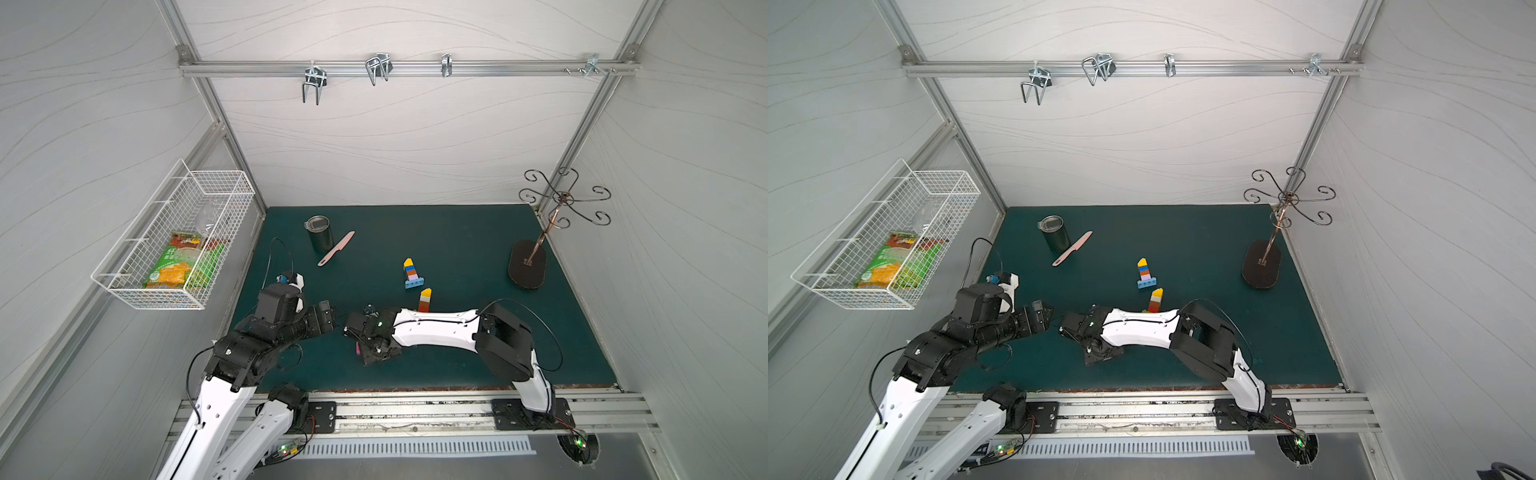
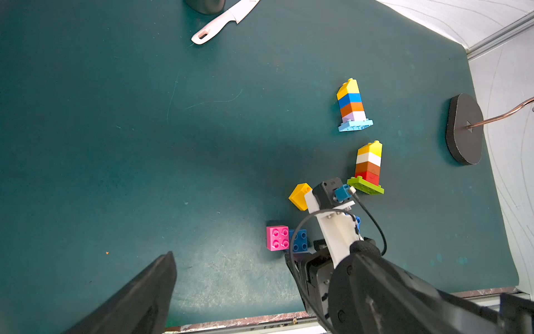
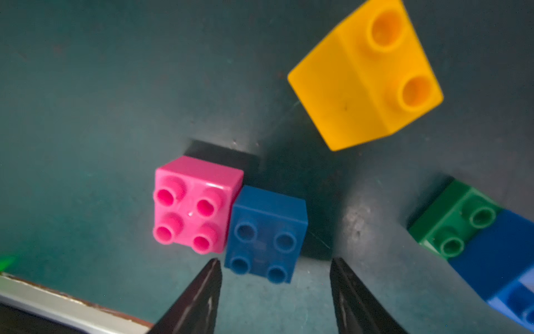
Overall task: Assemble the number 1 with lego
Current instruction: Pick up the lego brick from the center of the board.
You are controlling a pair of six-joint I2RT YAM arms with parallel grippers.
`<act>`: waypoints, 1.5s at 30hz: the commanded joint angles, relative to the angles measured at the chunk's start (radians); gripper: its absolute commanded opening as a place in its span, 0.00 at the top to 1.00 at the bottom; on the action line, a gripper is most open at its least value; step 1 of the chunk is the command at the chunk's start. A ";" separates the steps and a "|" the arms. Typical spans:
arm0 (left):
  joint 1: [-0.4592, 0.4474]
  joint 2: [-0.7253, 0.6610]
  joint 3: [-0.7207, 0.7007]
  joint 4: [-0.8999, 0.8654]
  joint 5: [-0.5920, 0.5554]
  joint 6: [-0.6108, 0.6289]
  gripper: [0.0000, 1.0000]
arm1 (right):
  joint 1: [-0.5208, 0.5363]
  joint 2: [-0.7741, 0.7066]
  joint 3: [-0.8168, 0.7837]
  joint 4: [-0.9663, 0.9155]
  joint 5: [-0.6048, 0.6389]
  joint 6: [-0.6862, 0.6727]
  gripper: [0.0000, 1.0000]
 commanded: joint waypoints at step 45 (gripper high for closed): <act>0.003 -0.003 0.016 0.042 -0.005 0.004 0.00 | -0.058 -0.005 0.091 -0.131 -0.001 -0.229 0.89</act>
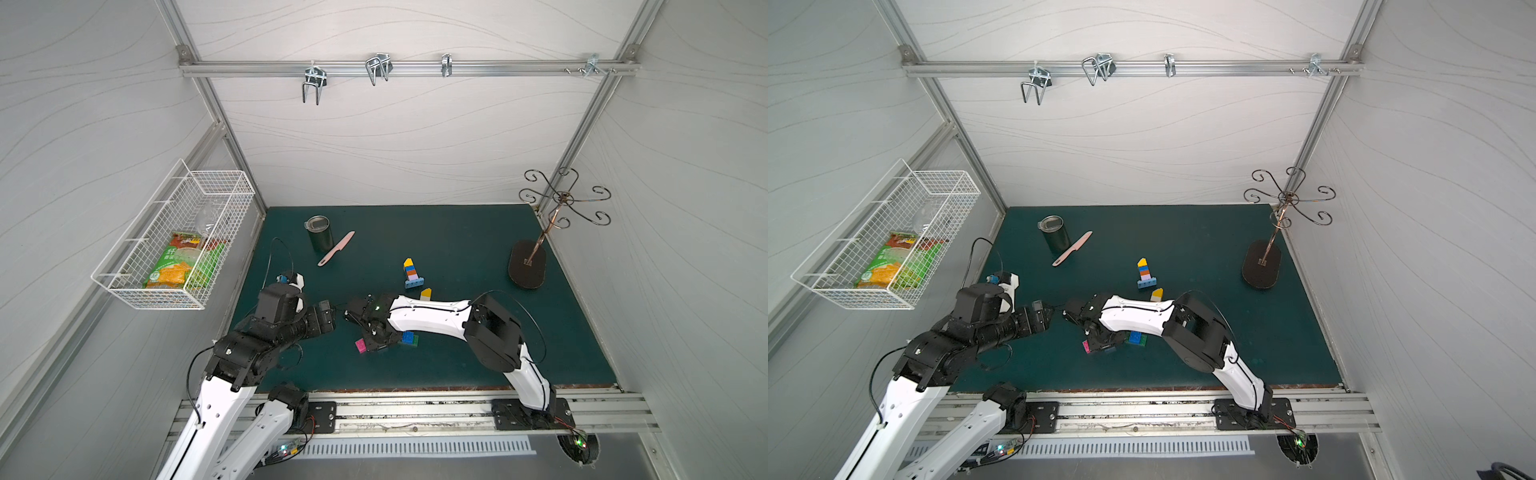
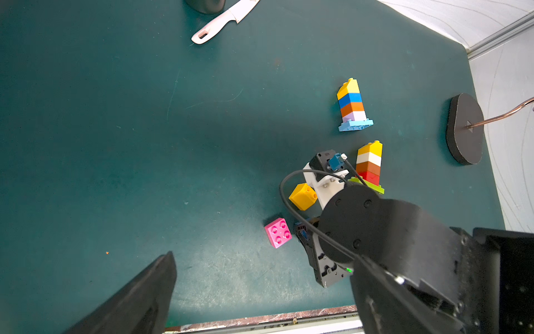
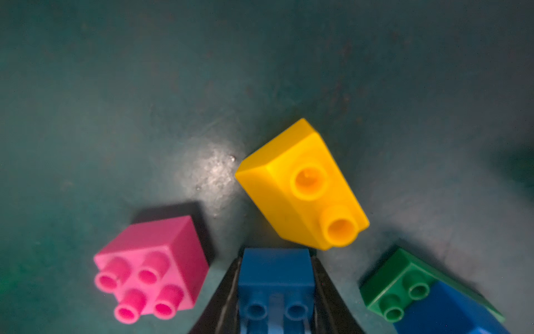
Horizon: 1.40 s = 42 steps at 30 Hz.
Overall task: Assemble the number 1 with lego
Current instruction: Pick up the lego brick from the center of the board, then assemble the lego brick with the lego brick.
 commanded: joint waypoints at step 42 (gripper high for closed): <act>0.003 0.011 0.010 0.053 0.047 0.019 0.01 | -0.083 -0.269 -0.213 -0.079 0.090 0.550 1.00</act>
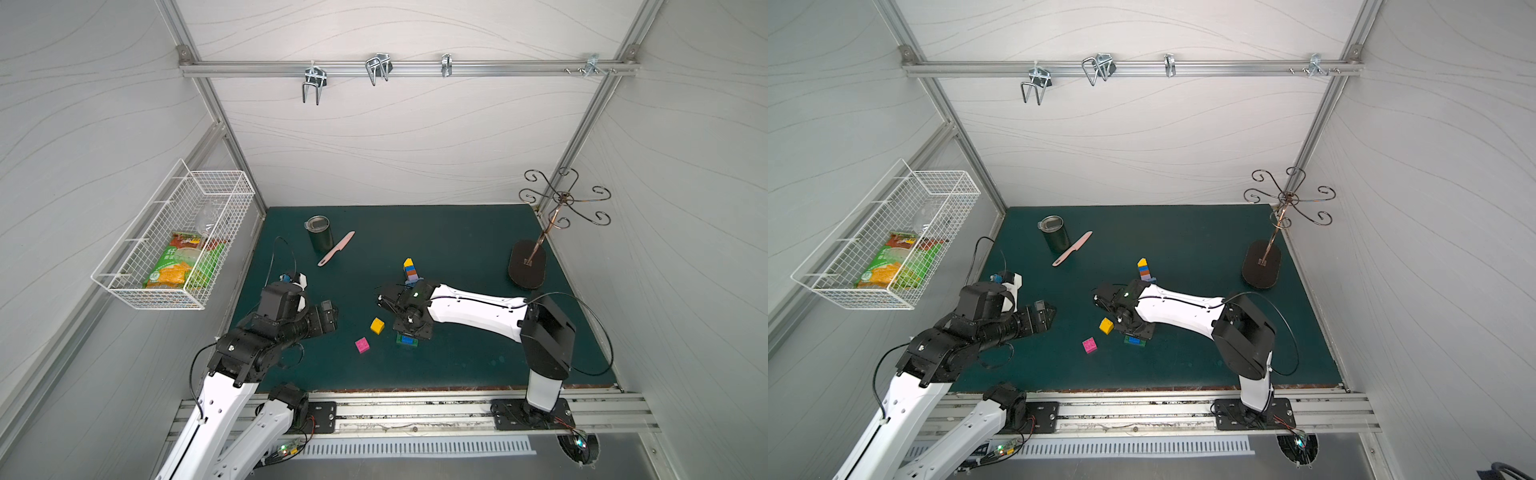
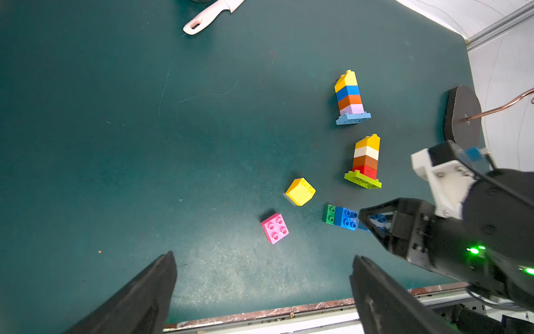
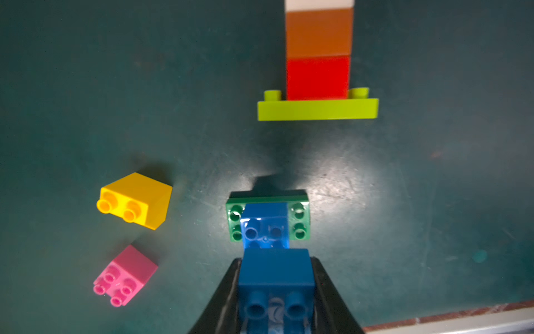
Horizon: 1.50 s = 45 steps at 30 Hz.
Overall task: Assemble the number 1 with lego
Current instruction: Assemble the lego brick with the lego brick.
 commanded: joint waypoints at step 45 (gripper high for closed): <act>0.003 -0.003 0.010 0.054 0.016 0.017 0.01 | -0.030 0.153 -0.050 0.061 -0.066 -0.109 1.00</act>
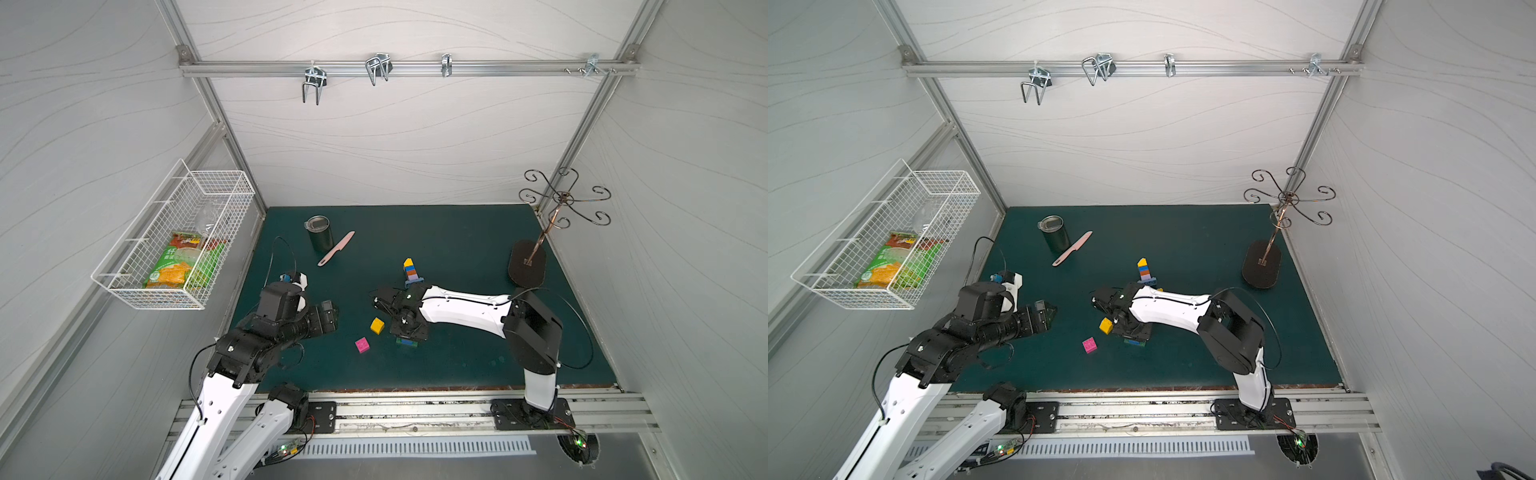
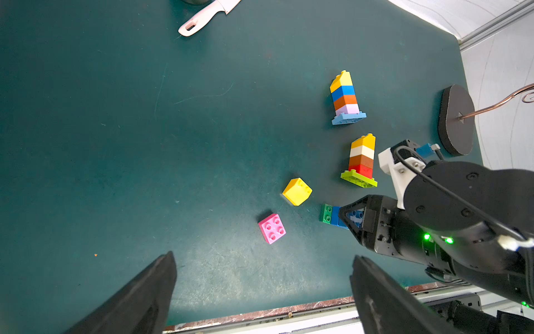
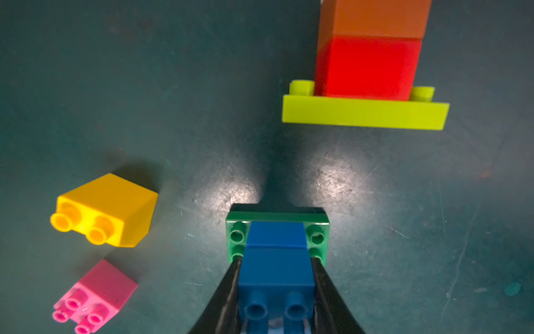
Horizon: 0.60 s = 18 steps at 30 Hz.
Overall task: Assemble the number 1 with lego
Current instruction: Assemble the lego brick with the lego brick.
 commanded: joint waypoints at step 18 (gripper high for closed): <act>0.003 0.027 0.011 0.047 0.009 0.013 0.01 | -0.010 0.175 0.015 -0.016 -0.114 -0.308 1.00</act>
